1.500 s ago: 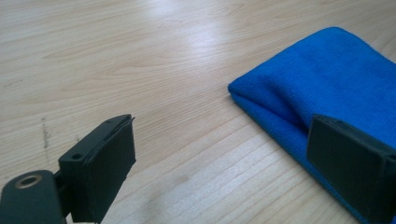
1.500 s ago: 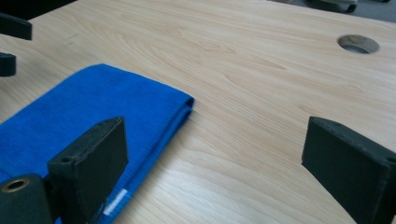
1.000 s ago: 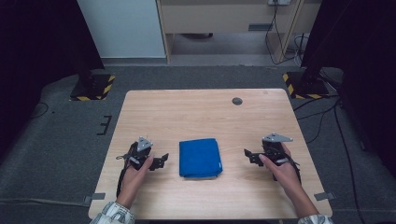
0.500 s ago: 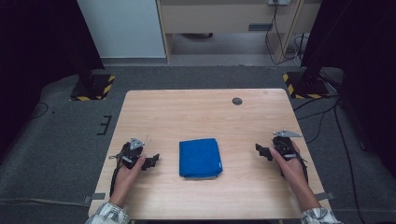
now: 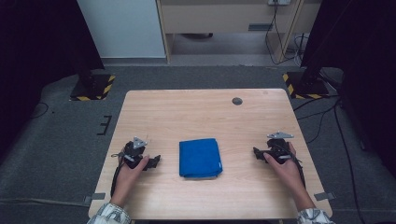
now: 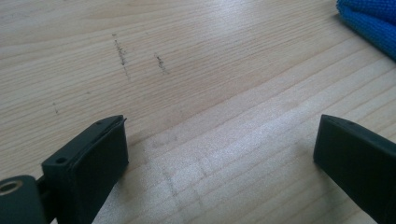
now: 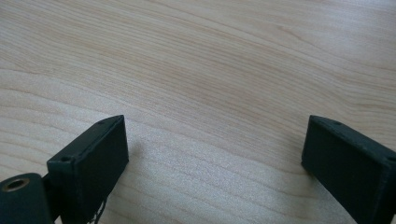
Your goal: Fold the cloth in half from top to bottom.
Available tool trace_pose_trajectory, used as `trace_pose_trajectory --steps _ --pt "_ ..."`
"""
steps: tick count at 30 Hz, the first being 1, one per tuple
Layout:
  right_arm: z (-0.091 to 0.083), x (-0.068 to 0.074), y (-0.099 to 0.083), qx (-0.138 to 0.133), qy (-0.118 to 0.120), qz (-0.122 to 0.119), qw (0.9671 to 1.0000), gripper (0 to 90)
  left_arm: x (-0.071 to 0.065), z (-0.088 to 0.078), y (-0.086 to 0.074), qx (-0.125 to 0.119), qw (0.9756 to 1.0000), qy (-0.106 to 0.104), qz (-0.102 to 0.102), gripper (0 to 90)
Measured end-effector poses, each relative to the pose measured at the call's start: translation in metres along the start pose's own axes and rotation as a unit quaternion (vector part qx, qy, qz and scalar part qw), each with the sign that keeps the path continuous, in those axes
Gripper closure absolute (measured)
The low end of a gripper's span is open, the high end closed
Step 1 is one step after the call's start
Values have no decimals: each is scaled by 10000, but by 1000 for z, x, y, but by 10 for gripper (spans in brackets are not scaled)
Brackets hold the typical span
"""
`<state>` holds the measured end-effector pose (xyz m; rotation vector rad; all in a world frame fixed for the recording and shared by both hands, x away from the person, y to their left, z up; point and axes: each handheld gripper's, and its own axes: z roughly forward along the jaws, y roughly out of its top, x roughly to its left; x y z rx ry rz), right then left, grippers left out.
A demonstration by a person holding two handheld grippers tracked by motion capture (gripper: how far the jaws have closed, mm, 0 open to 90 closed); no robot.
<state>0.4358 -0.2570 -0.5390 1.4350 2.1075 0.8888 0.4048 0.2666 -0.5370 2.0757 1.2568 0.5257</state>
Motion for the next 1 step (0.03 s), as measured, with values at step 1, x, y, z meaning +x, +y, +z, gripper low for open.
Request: trace_pose_trajectory --steps 1 --pt "0 0 0 0 0 0 10000 74 0 0 0 0 10000 0 0 24"
